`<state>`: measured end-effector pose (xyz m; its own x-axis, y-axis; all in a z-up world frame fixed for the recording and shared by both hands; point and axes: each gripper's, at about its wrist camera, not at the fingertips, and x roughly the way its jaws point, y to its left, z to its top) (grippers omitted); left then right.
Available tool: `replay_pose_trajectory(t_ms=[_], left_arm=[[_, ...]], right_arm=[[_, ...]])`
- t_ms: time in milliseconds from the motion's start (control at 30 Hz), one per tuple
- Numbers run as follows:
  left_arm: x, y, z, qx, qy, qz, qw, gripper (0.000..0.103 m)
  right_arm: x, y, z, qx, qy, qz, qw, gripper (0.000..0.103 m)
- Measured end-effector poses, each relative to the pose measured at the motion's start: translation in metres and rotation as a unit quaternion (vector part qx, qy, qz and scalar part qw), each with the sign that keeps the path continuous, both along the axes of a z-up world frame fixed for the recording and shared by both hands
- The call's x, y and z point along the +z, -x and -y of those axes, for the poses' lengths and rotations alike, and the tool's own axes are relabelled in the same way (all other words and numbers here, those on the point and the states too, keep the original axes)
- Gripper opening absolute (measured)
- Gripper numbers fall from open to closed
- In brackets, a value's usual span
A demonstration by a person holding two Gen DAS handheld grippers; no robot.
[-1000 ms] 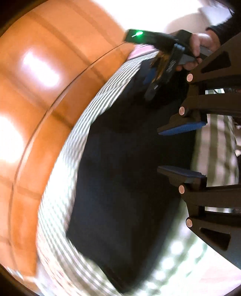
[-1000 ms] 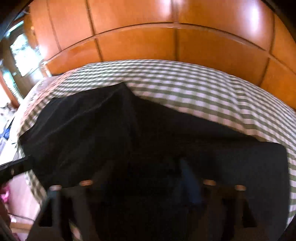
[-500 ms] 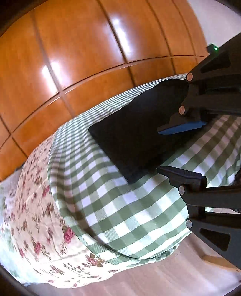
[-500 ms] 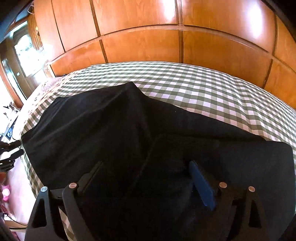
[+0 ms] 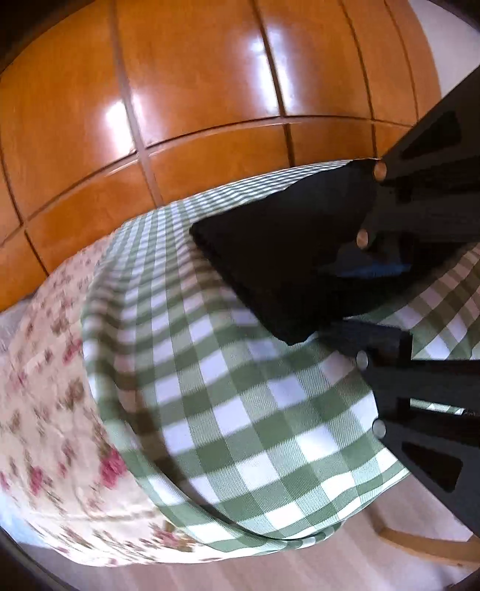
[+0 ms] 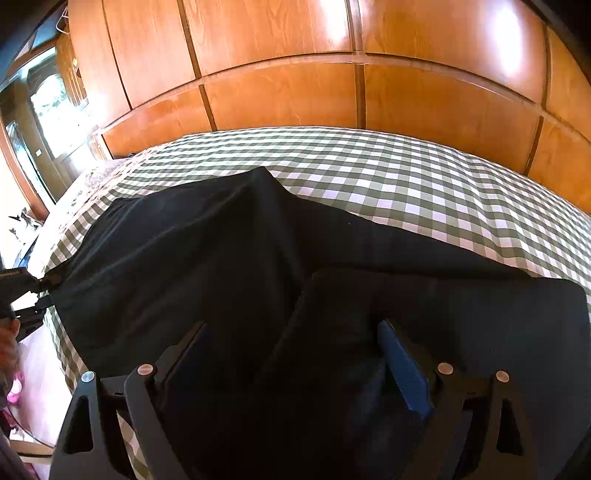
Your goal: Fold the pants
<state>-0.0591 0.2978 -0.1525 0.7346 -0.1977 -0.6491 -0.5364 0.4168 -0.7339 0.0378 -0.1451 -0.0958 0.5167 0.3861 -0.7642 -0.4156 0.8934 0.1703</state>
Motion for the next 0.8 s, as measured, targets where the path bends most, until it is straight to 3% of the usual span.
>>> replay_pose_trajectory(t_ms=[100,167,333,400,433,500,600,667,800], left_arm=[[0.036,-0.008,0.024,-0.042,-0.088,0.028,0.9949,0.014],[0.061,-0.018,0.051,-0.100,-0.125,0.065,0.9850,0.014],[0.100,-0.042,0.135,-0.252,-0.195,0.136,0.9380,0.014],[0.101,-0.045,0.159,-0.286,-0.214,0.141,0.9231,0.014],[0.100,-0.046,0.174,-0.307,-0.233,0.141,0.9119,0.014],[0.097,-0.044,0.191,-0.333,-0.249,0.140,0.8987,0.014],[0.091,-0.038,0.204,-0.355,-0.247,0.137,0.8912,0.014],[0.088,-0.037,0.208,-0.362,-0.246,0.134,0.8891,0.014],[0.092,-0.029,0.213,-0.363,-0.251,0.138,0.8866,0.014]], right_arm=[[0.000,0.001,-0.001,-0.003,-0.004,0.001,1.000,0.092],[0.001,0.001,0.000,-0.004,-0.009,0.002,1.000,0.092],[0.008,0.001,0.002,0.005,-0.015,-0.007,1.000,0.092],[0.016,0.000,0.006,-0.002,-0.025,-0.018,1.000,0.091],[0.026,0.001,0.012,-0.013,-0.043,-0.019,0.999,0.091],[0.043,0.002,0.018,-0.009,-0.085,-0.014,0.996,0.091],[0.057,-0.006,0.014,0.042,-0.166,-0.055,0.984,0.091],[0.063,-0.015,0.002,0.081,-0.222,-0.083,0.968,0.091],[0.054,-0.037,-0.037,0.123,-0.264,-0.142,0.946,0.091]])
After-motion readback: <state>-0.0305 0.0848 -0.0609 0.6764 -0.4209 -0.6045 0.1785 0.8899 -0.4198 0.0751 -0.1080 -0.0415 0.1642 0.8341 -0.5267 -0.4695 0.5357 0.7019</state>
